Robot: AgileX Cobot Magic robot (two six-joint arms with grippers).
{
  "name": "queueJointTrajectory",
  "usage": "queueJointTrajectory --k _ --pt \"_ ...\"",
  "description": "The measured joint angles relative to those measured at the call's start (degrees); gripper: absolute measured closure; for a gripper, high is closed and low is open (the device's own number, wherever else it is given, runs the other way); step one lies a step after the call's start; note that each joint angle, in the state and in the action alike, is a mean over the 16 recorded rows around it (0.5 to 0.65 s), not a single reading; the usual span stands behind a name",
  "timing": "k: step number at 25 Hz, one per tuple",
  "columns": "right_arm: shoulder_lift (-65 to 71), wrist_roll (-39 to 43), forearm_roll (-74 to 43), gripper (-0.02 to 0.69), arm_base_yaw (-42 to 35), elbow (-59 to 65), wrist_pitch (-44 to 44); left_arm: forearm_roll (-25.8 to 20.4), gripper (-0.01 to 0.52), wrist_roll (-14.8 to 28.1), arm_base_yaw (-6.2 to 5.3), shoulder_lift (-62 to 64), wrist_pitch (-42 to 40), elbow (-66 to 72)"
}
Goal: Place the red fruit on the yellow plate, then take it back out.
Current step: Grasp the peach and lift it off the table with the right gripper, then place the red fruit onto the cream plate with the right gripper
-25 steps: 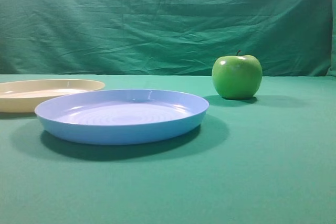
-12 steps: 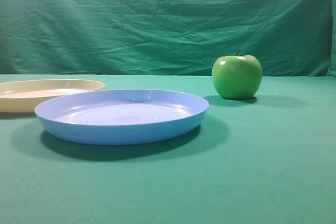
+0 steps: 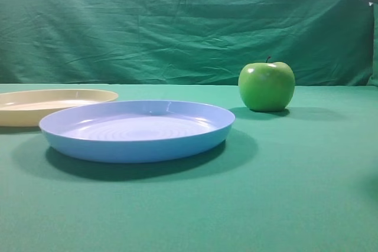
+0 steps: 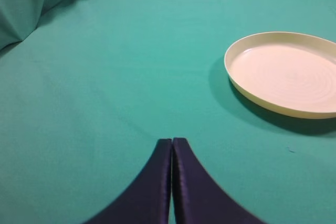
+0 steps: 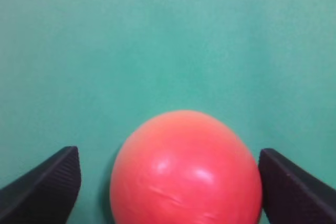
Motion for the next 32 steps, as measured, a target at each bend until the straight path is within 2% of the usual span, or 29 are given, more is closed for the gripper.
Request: queueJointTrajectory --k 5,9,20,32 --pt "0.69 0.03 0.7 0.389 0.14 -5.69 3.33 0.0 0.514 0.0 0.0 0.0 0.0 0.0" --pt "1.06 0.04 2.02 0.435 1.49 -13.33 6.63 0.0 0.514 0.0 0.0 0.0 0.0 0.0" --pt "7.72 0.39 5.86 0.45 14.3 -42.25 12.28 0.0 0.514 0.0 0.0 0.0 0.0 0.0" --pt "29.81 0.78 6.07 0.463 29.93 -68.73 12.62 0.0 0.514 0.0 0.0 0.0 0.0 0.0"
